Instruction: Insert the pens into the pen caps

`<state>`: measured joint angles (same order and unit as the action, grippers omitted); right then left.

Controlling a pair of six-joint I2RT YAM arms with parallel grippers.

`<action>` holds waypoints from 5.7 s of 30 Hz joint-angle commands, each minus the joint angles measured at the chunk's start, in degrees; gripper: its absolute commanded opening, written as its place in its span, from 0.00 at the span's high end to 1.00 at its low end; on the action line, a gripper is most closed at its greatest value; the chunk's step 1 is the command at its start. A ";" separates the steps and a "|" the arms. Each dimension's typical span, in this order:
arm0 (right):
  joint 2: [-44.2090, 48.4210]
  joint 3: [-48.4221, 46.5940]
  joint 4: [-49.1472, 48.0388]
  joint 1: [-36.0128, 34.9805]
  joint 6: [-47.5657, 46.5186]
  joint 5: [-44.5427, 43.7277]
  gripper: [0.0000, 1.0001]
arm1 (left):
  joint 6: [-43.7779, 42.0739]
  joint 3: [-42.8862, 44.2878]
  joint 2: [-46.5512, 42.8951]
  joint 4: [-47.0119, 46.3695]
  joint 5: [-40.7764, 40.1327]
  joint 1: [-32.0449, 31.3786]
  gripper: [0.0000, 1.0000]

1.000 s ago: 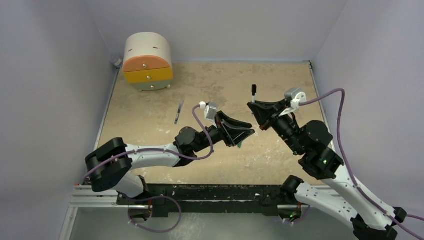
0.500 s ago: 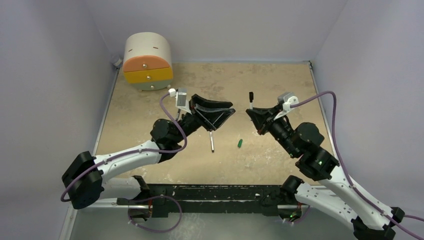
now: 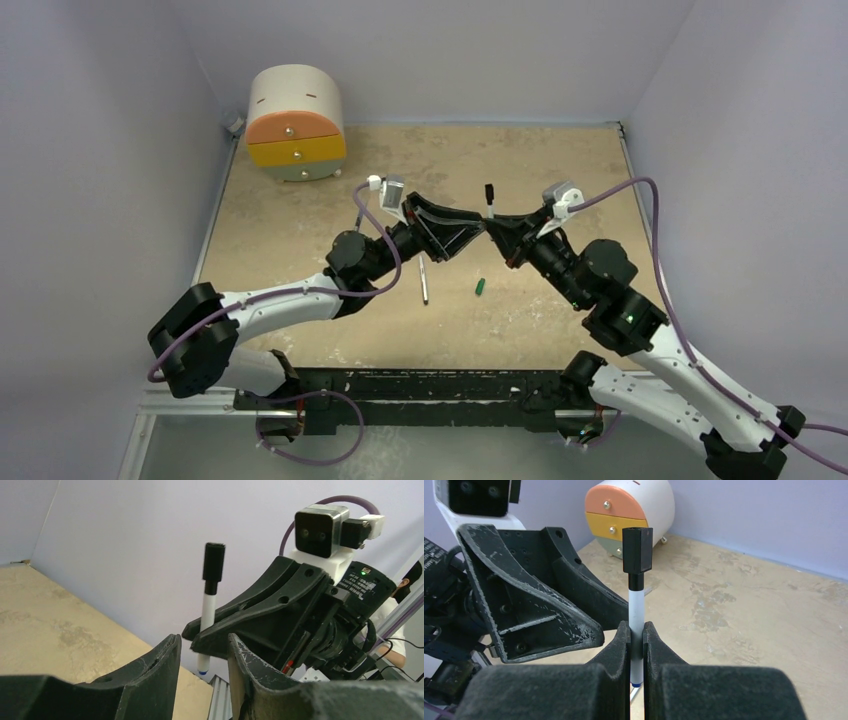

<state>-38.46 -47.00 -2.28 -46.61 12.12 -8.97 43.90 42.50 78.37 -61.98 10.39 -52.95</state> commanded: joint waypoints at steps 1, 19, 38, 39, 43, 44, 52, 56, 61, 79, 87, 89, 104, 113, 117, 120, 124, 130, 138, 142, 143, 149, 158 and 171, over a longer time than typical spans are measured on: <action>-0.48 0.59 -4.34 -0.02 0.86 2.08 1.00 | 0.63 2.49 -1.28 -5.42 0.56 -0.04 0.63; 0.34 1.65 -5.18 -0.06 2.45 4.50 1.00 | 3.12 4.81 2.06 -7.46 3.77 -0.05 0.77; 1.23 2.44 -5.17 -0.05 3.15 4.95 1.00 | 3.80 5.67 2.63 -7.83 4.04 -0.04 1.00; 1.12 2.44 -5.19 -0.06 3.17 4.95 1.00 | 3.75 5.66 2.54 -7.77 3.90 0.00 1.00; 0.86 2.24 -4.82 -0.06 3.55 3.98 0.90 | 3.28 5.64 2.35 -6.00 3.39 -0.05 1.00; 0.99 2.17 -4.65 -0.03 3.80 3.77 0.79 | 2.69 5.66 2.18 -4.66 2.89 -0.01 1.00; 5.03 1.76 1.25 -0.10 4.76 -0.86 0.33 | -9.30 8.18 -4.70 26.44 -9.33 3.01 1.00; 7.18 2.03 6.24 -0.02 5.75 -6.83 0.45 | -17.93 14.00 -5.20 50.22 -23.49 4.22 1.00; 8.35 3.49 6.54 -0.04 7.27 -7.92 1.00 | -18.11 14.64 0.01 64.32 -32.71 10.10 1.00; 6.76 2.63 4.06 -0.03 6.51 -3.93 1.00 | -21.31 16.65 15.74 76.82 -41.51 16.47 1.00; 7.51 2.88 5.11 -0.03 6.34 -3.47 1.00 | -25.52 22.90 23.91 82.40 -48.64 17.68 1.00; 7.68 3.33 5.50 -0.04 6.46 -3.82 1.00 | -26.05 23.13 24.59 82.61 -50.40 17.77 1.00; 4.37 6.18 6.17 -0.06 9.56 -1.11 0.58 | -28.17 22.38 25.94 77.27 -50.80 18.23 0.76; -6.83 9.53 2.13 0.00 13.36 2.66 0.70 | -26.87 20.06 20.22 73.16 -49.25 18.30 0.66; -17.29 8.86 -0.29 -0.04 16.74 2.28 0.76 | -21.99 10.39 4.28 62.01 -47.59 18.32 0.66; -25.67 6.92 -3.44 -0.11 16.93 -1.30 0.67 | -17.93 3.71 -6.68 55.96 -43.78 18.38 0.65; -36.64 0.67 -1.87 -1.30 17.99 -4.98 0.51 | -13.07 -2.08 -15.26 53.13 -35.11 18.41 0.63; -50.11 -7.57 -0.76 -2.70 17.13 -7.35 0.51 | -8.84 -8.47 -22.29 52.75 -32.11 18.44 0.62; -59.81 -12.22 -2.08 -3.85 18.12 -5.61 0.55 | -8.34 -9.93 -26.80 55.77 -33.79 18.41 0.64; -62.76 -13.55 -1.43 -4.10 18.51 -5.61 0.57 | -8.57 -9.81 -26.68 55.91 -32.48 18.42 0.64; -63.45 -13.90 -1.04 -4.10 19.00 -5.68 0.59 | -8.52 -9.81 -26.62 55.84 -32.18 18.41 0.64; -66.63 -15.89 1.46 -4.32 19.72 -6.31 0.67 | -9.20 -9.63 -26.73 57.34 -32.34 18.41 0.64; -67.06 -15.12 2.24 -4.45 21.01 -6.59 0.86 | -10.23 -9.29 -27.41 57.98 -32.08 18.43 0.64; -28.91 0.71 -16.32 -4.19 17.65 -3.79 1.00 | 3.45 -15.09 -23.80 22.48 3.27 18.28 0.60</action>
<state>-77.28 -48.25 -8.47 -50.72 32.08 -13.85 38.70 29.63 51.51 -17.89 -2.20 -34.85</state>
